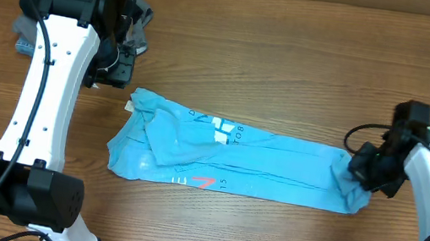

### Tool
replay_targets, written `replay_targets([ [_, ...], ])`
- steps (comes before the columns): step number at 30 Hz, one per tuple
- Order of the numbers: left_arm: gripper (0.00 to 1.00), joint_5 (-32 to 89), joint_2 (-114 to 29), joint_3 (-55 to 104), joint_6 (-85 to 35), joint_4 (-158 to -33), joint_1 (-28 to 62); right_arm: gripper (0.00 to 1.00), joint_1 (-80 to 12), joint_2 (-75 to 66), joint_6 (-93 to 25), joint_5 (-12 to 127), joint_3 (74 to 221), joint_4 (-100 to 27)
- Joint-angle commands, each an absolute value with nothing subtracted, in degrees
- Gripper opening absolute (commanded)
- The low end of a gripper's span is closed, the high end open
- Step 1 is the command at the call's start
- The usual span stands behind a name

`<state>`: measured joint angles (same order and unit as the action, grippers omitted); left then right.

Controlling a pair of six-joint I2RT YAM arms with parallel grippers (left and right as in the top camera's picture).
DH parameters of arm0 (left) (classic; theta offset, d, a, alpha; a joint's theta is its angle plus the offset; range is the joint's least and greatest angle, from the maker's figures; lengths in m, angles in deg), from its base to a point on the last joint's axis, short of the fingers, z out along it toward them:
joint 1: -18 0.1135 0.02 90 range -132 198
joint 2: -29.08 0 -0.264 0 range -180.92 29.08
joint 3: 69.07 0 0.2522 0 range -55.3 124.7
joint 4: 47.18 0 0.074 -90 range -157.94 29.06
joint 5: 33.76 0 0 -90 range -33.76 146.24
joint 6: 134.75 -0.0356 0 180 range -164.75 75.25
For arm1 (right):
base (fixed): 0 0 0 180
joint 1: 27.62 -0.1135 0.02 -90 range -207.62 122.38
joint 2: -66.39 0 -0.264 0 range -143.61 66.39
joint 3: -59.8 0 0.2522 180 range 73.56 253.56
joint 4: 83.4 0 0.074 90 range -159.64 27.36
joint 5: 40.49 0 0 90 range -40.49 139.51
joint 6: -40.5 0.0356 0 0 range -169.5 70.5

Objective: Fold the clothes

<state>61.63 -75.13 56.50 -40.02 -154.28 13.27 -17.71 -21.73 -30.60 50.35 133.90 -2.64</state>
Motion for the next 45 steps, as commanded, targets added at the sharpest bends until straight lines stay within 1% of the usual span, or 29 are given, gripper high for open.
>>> replay_targets([
  [1,0.37,60.66,-73.86,57.44,-40.0,-153.89,13.49,0.19,-21.97,-20.83,-28.61,48.93,131.54,-3.56],
  [5,0.38,60.66,-73.88,57.47,-40.0,-153.41,13.49,0.37,-25.82,-20.3,-33.23,55.48,131.84,-5.37],
  [8,0.39,60.66,-73.88,57.44,-40.02,-153.43,13.49,0.49,-26.28,-19.34,-33.23,55.57,132.91,-6.42],
  [10,0.39,60.66,-73.88,57.44,-40.02,-153.45,13.49,0.57,-24.97,-18.93,-33.03,55.57,133.68,-6.81],
  [13,0.4,60.69,-73.88,57.47,-40.04,-153.49,13.49,0.71,-21.1,-18.84,-32.33,55.57,134.22,-7.8],
  [15,0.4,60.66,-73.88,57.47,-40.04,-153.47,13.49,0.73,-17.8,-18.88,-31.5,56.18,134.22,-8.63],
  [19,0.41,60.69,-73.88,57.44,-40.09,-153.43,13.51,0.72,-11.07,-18.91,-35.74,64.49,134.16,-9.09],
  [22,0.42,60.69,-73.88,57.44,-40.07,-153.3,13.49,0.7,-8.31,-18.91,-36.2,64.58,133.66,-7.77],
  [24,0.42,60.69,-73.88,57.44,-40.07,-153.21,13.49,0.6,-7.42,-18.97,-35.52,64.62,132.43,-7.21],
  [25,0.42,60.66,-73.88,57.44,-40.04,-153.19,13.49,0.51,-7.4,-18.97,-35.0,64.62,131.91,-7.32],
  [26,0.42,60.66,-73.88,57.44,-40.04,-153.17,13.49,0.4,-7.53,-19.01,-34.25,64.82,130.88,-7.71],
  [28,0.42,60.66,-73.88,57.44,-40.04,-152.99,13.49,0.29,-8.53,-19.01,-34.1,66.22,128.48,-9.06],
  [30,0.42,60.66,-73.88,57.44,-40.04,-152.69,13.49,0.22,-10.35,-19.01,-33.79,69.28,125.2,-11.01],
  [32,0.42,60.66,-73.88,57.44,-40.04,-152.53,13.49,0.17,-13.73,-19.01,-33.9,78.15,121.0,-15.99],
  [34,0.42,60.66,-73.88,57.44,-40.04,-152.53,13.49,0.16,-16.82,-19.01,-35.43,86.63,119.32,-21.76],
  [36,0.42,60.66,-73.88,57.44,-40.04,-152.53,13.49,0.16,-18.5,-18.88,-36.07,90.02,119.62,-25.76],
  [38,0.42,60.66,-73.88,57.44,-40.04,-152.6,13.49,0.16,-18.94,-18.58,-36.07,90.41,121.26,-28.19],
  [39,0.42,60.66,-73.88,57.44,-40.04,-152.62,13.49,0.18,-18.76,-18.49,-36.07,89.21,122.4,-28.28],
  [41,0.42,60.66,-73.88,57.44,-40.04,-152.88,13.49,0.29,-17.25,-18.16,-36.0,84.84,125.39,-26.51],
  [42,0.42,60.66,-73.88,57.44,-40.04,-153.06,13.49,0.38,-16.09,-18.03,-36.0,82.28,127.12,-24.82],
  [43,0.42,60.66,-73.88,57.44,-40.04,-153.23,13.49,0.51,-14.96,-18.03,-36.02,79.94,128.56,-23.23],
  [45,0.42,60.66,-73.88,57.44,-40.04,-153.25,13.49,0.66,-12.18,-18.05,-36.0,74.28,130.97,-19.71],
])
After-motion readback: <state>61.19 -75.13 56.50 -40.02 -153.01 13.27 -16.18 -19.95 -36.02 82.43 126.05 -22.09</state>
